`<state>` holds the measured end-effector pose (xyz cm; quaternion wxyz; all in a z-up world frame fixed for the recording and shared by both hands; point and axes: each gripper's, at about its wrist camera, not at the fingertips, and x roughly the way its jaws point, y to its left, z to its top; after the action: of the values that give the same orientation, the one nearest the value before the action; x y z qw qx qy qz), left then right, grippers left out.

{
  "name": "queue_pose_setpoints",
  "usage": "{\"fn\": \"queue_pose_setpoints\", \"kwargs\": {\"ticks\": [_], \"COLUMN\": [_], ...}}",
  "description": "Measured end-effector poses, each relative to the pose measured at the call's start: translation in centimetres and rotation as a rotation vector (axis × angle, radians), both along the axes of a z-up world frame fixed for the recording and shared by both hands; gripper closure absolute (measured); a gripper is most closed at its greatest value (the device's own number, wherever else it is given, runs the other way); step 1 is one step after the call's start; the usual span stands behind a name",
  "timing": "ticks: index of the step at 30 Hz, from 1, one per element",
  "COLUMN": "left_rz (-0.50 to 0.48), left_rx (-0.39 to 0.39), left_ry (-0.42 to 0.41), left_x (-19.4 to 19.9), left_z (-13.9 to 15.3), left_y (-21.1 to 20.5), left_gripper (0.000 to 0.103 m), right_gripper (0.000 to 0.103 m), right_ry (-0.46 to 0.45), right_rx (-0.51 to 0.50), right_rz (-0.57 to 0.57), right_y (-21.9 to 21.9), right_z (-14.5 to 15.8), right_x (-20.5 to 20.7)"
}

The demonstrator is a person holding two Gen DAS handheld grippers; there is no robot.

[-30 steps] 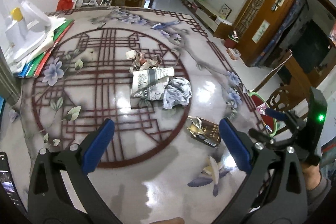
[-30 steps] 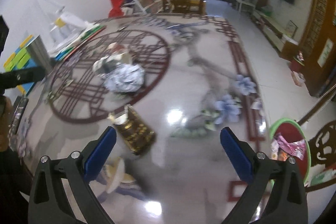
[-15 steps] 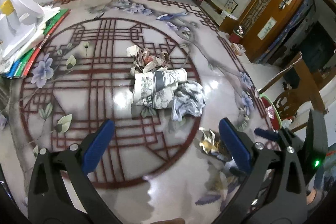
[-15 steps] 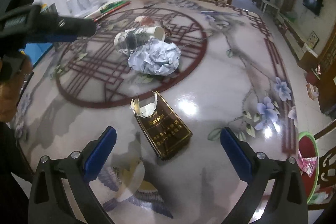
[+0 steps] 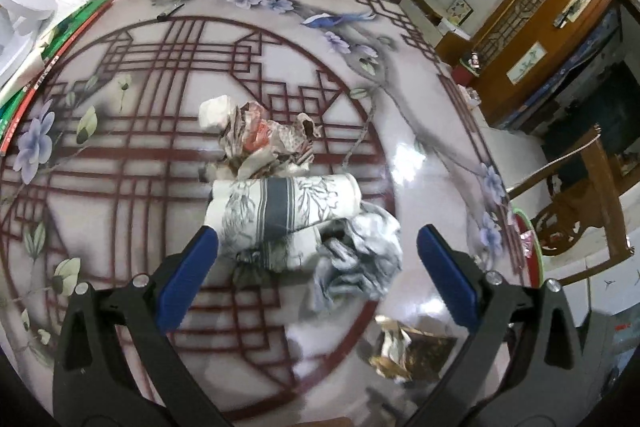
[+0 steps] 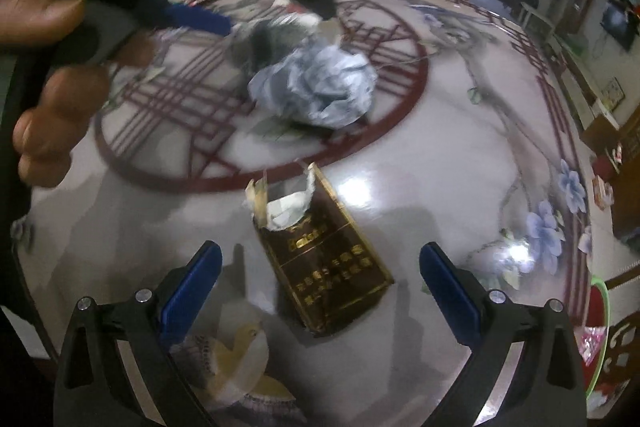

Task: Collect trash
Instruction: 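Grasp the white patterned paper cup with the left tool while the right tool grasps the brown cigarette pack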

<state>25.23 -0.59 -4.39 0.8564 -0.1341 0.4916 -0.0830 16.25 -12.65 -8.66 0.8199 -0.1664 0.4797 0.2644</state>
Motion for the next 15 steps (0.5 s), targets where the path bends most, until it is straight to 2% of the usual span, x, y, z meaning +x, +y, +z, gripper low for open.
{"fn": "queue_pose_setpoints", "kwargs": {"ticks": [11,13,15], "left_rz": [0.025,0.029,0.016], "left_rx": [0.122,0.168,0.177], "left_ry": [-0.040,-0.063,-0.049], "left_x": [1.1,0.9,1.2], "left_z": [0.2,0.4,0.2], "left_y": [-0.4,-0.4,-0.3], "left_gripper": [0.005,0.005,0.005], "right_gripper": [0.007,0.007,0.007], "right_ry": [0.024,0.030,0.036], "right_rx": [0.029,0.038,0.046], "right_rz": [0.016,0.005,0.000], "right_y": [0.5,0.3,0.2], "right_z": [-0.8,-0.9,-0.9], "right_x": [0.7,0.9,1.0]}}
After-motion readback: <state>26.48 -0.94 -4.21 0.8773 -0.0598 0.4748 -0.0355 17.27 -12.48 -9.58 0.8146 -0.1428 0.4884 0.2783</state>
